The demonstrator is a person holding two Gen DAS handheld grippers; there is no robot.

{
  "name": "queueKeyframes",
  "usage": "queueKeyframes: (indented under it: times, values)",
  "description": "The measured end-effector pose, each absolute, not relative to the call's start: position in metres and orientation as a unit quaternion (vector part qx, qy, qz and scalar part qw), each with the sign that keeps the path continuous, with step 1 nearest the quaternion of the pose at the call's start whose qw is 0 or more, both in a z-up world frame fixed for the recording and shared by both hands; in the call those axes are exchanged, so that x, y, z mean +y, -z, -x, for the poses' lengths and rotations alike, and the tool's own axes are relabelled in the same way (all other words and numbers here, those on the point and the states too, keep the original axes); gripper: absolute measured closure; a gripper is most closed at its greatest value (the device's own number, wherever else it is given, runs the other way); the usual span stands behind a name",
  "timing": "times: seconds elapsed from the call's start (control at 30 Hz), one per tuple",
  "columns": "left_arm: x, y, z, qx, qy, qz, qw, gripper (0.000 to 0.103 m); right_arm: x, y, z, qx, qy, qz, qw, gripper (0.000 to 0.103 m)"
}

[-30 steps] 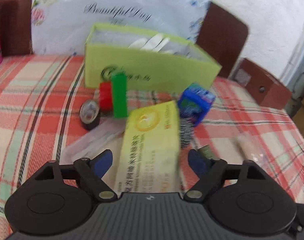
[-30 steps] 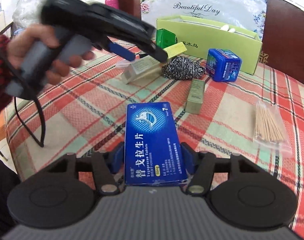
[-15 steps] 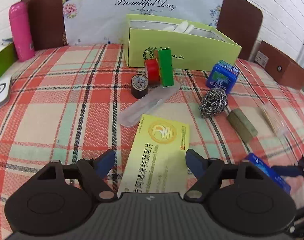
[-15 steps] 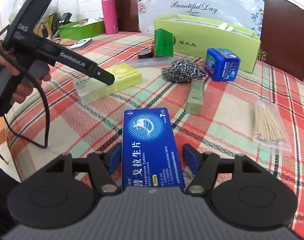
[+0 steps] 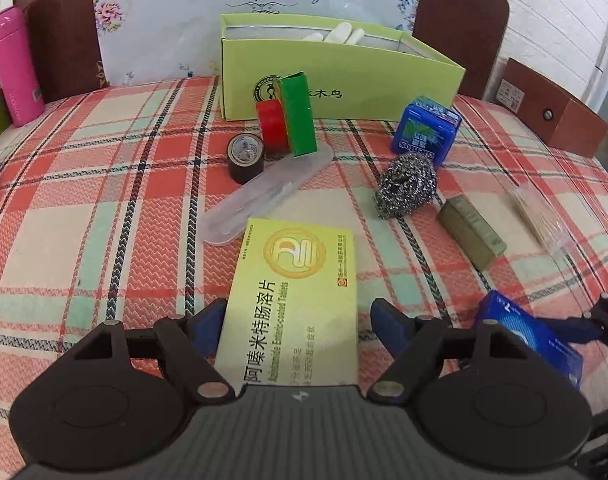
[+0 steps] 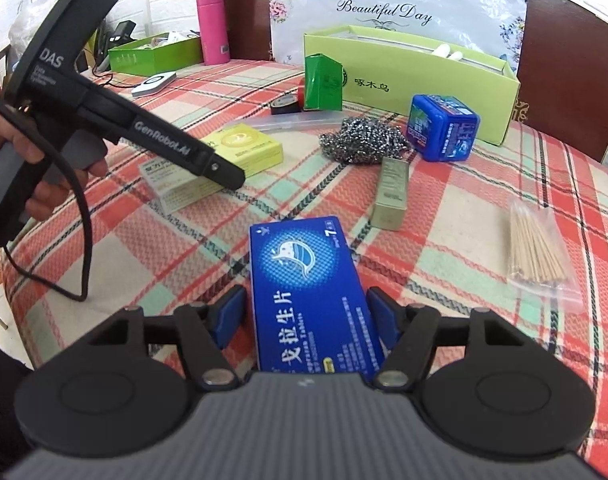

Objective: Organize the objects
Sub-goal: 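Lift the yellow box with the left gripper while the right gripper lifts the blue box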

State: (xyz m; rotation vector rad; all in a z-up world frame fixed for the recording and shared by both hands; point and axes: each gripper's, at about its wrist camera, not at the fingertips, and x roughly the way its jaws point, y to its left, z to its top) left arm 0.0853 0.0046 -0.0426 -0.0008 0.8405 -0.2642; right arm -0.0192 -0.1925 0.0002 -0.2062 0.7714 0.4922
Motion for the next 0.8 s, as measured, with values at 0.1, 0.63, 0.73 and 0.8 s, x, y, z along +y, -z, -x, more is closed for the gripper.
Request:
queueKeyframes:
  times: [0.1,0.63,0.73,0.8]
  values:
    - [-0.005,0.046,-0.086,0.402,0.125,-0.025,0.907,0.019,-0.191,-0.001,0.019,0.374,-0.237,0.104,0.891,0.037]
    - [0.013,-0.001,-0.067,0.334,0.174,-0.005,0.926,0.034,-0.195,-0.035,0.013,0.342,-0.26,0.069,0.9,0.046]
    - [0.012,-0.031,-0.071,0.291,0.195,0.003,0.937,0.034,-0.206,-0.058,-0.001,0.319,-0.257,0.05,0.911,0.046]
    - [0.009,-0.052,-0.08,0.264,0.204,0.008,0.943,0.034,-0.214,-0.075,-0.015,0.298,-0.246,0.037,0.922,0.046]
